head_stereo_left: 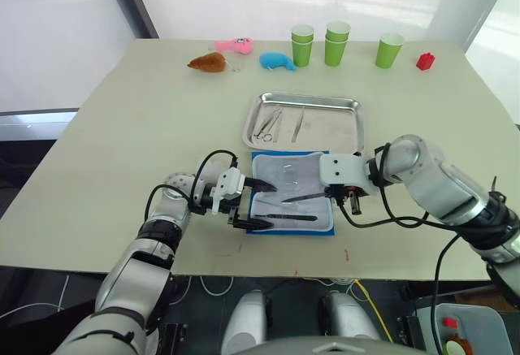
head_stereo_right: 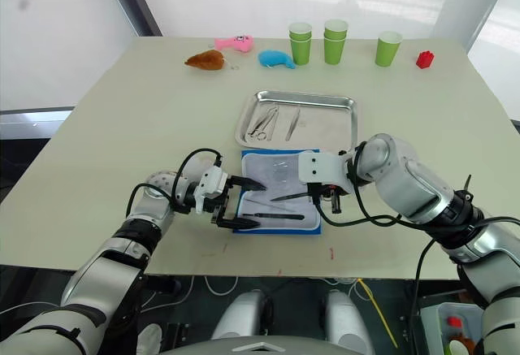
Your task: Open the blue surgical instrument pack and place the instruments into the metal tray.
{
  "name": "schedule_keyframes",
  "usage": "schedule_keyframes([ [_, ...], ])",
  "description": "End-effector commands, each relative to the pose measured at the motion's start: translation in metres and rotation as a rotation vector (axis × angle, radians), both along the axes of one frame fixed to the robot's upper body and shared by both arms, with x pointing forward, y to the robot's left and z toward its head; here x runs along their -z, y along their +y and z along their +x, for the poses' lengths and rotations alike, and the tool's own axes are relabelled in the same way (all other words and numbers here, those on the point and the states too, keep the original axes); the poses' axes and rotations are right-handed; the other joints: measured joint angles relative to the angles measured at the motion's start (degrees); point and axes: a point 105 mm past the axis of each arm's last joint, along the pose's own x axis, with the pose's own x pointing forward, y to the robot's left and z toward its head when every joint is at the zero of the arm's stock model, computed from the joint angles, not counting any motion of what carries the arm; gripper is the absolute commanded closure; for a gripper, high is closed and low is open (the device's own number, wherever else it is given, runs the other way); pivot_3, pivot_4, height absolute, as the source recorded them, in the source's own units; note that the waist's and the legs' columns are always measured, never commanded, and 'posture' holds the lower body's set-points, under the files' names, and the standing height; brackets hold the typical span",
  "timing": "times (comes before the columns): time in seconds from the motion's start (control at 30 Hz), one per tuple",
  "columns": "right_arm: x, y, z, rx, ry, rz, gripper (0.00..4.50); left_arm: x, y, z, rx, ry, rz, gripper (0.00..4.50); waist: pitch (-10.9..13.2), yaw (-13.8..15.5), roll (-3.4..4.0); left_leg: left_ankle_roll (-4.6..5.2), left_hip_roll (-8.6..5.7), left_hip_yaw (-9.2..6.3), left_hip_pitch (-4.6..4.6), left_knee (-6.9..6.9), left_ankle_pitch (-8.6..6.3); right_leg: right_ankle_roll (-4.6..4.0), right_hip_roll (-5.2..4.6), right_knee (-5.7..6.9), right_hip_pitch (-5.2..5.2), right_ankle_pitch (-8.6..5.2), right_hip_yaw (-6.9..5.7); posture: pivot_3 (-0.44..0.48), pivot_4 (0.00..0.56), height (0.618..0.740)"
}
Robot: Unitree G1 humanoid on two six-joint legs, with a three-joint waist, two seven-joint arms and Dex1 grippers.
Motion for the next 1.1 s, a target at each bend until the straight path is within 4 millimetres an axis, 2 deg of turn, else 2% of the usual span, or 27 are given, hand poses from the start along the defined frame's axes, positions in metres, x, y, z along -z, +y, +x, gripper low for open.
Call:
schedule_keyframes([
  [0.03,-0.022,-0.010,0.001,0.003,-0.066,0.016,4.43,0.044,0.000,-0.030,0.063,0.195,0.102,0.00,0.00,0.03,0.00,0.00,0.00,0.00,0.00,0.00,0.00,0.00,0.00,0.00,0.00,0.00,0.00,0.000,0.150,0.740],
  [0.37,-0.046,-0.040,-0.003,0.061,-0.087,0.013,4.43,0.046,-0.002,-0.032,0.067,0.202,0.103,0.00,0.00,0.13,0.13,0.01,0.00,0.01,-0.01,-0.03,-0.01,-0.02,-0.02,-0.11,0.00,-0.04,0.01,0.000,0.150,0.740],
  [0.5,-0.065,-0.046,0.007,0.137,-0.107,0.152,4.43,0.047,-0.003,-0.032,0.067,0.204,0.100,0.00,-0.02,0.18,0.17,0.02,-0.01,0.02,-0.01,-0.03,-0.01,-0.03,-0.02,-0.14,0.01,-0.05,0.02,0.000,0.150,0.740],
  [0.63,-0.085,-0.046,0.034,0.289,-0.159,0.373,4.43,0.048,-0.004,-0.033,0.069,0.206,0.098,0.00,-0.05,0.15,0.21,0.02,-0.01,0.04,-0.01,-0.03,-0.01,-0.05,-0.02,-0.14,0.02,-0.03,0.04,0.000,0.150,0.740],
  [0.8,-0.092,-0.043,0.068,0.512,-0.187,0.599,4.43,0.049,-0.006,-0.033,0.072,0.207,0.095,0.00,-0.10,0.35,0.33,0.02,-0.05,0.04,-0.05,-0.04,-0.01,-0.12,-0.01,-0.15,0.02,0.09,0.10,0.000,0.150,0.740],
  [0.93,-0.088,-0.036,0.092,0.706,-0.172,0.732,4.43,0.049,-0.006,-0.033,0.072,0.206,0.095,0.00,-0.14,0.45,0.42,0.03,-0.11,0.00,-0.09,-0.06,-0.02,-0.02,-0.01,-0.15,0.02,0.11,0.16,0.000,0.150,0.740],
  [1.1,-0.068,-0.016,0.118,0.896,-0.143,0.797,4.43,0.050,-0.005,-0.034,0.069,0.205,0.096,0.00,-0.19,0.18,0.53,0.03,-0.20,-0.04,-0.09,-0.07,-0.02,0.05,0.00,-0.14,0.04,0.10,0.25,0.000,0.150,0.740],
])
